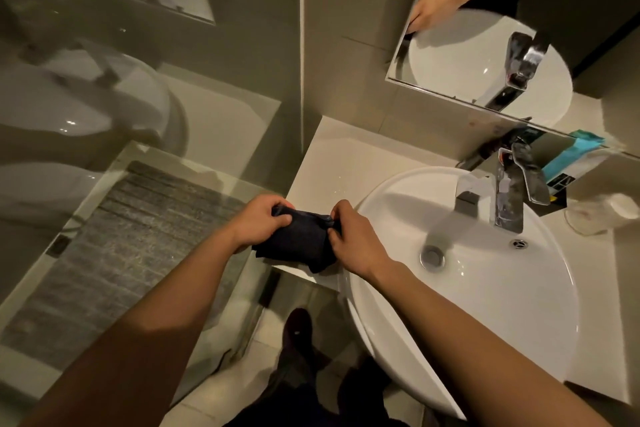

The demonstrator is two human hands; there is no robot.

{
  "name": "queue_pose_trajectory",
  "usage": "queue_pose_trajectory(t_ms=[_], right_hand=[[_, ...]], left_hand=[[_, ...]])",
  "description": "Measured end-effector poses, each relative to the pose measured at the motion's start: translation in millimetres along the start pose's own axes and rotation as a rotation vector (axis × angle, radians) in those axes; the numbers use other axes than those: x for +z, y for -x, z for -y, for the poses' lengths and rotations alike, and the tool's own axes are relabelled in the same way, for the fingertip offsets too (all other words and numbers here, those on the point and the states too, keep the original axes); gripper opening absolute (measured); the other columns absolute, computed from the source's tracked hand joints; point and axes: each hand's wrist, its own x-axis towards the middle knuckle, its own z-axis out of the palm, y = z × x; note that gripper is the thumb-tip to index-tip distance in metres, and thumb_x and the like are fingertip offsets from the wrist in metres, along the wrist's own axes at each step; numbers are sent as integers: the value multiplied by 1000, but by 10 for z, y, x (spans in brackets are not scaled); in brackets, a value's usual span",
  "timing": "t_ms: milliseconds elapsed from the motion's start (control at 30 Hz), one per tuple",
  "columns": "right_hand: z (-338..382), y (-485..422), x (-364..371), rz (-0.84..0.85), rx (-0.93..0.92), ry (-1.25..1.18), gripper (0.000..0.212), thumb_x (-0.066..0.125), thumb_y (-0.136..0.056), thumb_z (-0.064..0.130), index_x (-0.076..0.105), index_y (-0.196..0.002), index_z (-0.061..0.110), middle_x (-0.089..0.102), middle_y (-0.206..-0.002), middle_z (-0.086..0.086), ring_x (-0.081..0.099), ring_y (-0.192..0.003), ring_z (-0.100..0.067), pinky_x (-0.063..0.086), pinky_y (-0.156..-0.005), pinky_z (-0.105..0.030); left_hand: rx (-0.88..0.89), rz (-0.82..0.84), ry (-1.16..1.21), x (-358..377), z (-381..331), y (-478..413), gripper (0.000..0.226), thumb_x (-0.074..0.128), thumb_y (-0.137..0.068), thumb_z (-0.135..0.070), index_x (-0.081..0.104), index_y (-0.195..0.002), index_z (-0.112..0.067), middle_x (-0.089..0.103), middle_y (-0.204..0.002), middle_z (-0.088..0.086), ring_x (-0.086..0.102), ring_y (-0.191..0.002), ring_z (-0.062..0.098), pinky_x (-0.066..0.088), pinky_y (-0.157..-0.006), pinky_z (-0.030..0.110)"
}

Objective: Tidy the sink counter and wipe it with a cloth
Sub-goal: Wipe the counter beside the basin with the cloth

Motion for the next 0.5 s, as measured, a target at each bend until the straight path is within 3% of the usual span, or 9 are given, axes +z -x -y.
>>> queue_pose_trajectory(t_ms=[167,333,500], right_hand=[[-41,-117,22,14,11,74,8,50,-98,17,47,-105,14,63,-95,-8,59,-82,-28,52,-74,-39],[-89,-321,65,-120,-1,240,6,51,-99,19,56,-102,16,65,-98,-7,59,-83,-26,56,-78,-41],[-277,-390,8,-260,-14,214,16,54,-99,12,64,-111,9,61,-116,-9,56,-104,-27,51,-90,-36]], left_hand=[[-36,27,-6,71,119,-165,17,65,-95,-7,73,-108,-15,72,-104,0,67,-102,18,55,-93,40],[32,-96,-47,223,182,-367,21,64,-93,-3,67,-110,-14,70,-107,6,65,-104,27,53,-94,40],[60,-207,-179,404,248,-456,48,64,-92,-5,57,-138,-13,56,-136,11,53,-126,31,41,-112,41]])
